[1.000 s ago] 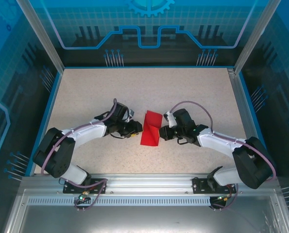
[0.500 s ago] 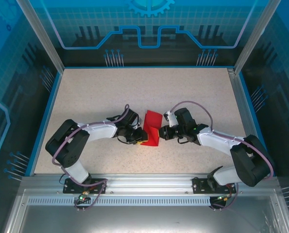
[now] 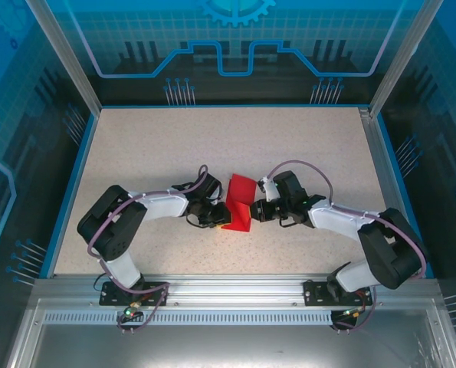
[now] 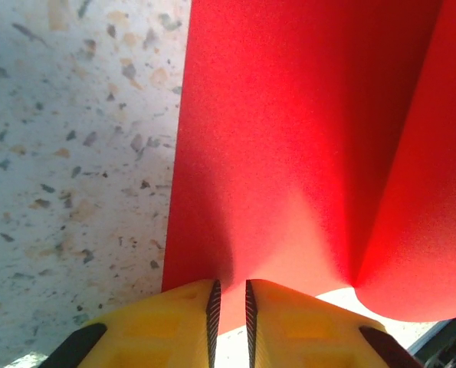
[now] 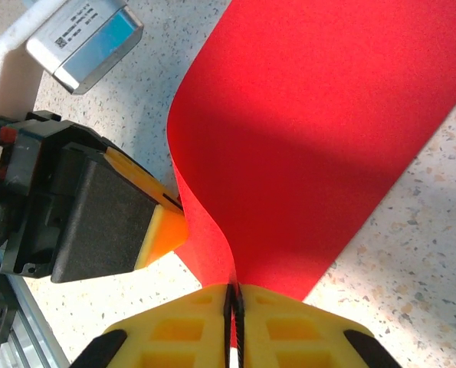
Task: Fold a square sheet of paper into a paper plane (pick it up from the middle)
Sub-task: Fold the triangle a second time at the center of the table.
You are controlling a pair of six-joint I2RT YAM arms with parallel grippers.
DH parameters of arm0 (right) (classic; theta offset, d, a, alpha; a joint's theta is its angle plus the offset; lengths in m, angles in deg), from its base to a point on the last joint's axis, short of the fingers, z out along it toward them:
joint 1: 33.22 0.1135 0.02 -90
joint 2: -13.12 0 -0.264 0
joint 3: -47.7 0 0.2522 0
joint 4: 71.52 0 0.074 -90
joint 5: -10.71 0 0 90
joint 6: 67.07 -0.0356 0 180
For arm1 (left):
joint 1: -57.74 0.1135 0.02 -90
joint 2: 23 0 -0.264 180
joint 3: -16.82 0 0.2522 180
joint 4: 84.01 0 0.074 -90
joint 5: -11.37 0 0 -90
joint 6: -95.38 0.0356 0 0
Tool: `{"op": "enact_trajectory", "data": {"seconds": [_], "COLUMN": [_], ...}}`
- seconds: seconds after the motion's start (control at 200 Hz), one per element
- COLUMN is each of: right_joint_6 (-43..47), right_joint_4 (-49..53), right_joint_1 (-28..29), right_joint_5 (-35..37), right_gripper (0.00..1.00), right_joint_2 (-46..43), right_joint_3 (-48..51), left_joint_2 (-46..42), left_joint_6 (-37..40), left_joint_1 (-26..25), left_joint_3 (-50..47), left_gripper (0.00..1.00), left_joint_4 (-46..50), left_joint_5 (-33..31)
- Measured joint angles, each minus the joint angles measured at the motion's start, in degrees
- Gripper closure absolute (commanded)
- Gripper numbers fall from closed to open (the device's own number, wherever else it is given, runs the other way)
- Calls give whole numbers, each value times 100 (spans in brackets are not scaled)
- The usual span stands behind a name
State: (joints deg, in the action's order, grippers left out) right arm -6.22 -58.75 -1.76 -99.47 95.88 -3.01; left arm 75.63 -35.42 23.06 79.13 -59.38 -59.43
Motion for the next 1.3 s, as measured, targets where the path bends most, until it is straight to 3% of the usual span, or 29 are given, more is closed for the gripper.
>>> {"op": "enact_trajectory", "data": {"seconds": [0.455,1.3], "right_joint_6": [-61,-52], "right_joint_4": [-13,654], "right_joint_1": [37,120], "right_joint_5": [-131,369], "right_gripper": [87,87], "right_joint_2": [374,1403], "right_joint_3": [-315,-1095], "left_joint_2": [-166,-173], "left_joint_6": [393,485], "left_joint_1": [13,17], "left_joint_3": [87,92], "left_gripper": [78,78], "left_joint_4": [455,476], "left_joint_5": [-743,-756]}}
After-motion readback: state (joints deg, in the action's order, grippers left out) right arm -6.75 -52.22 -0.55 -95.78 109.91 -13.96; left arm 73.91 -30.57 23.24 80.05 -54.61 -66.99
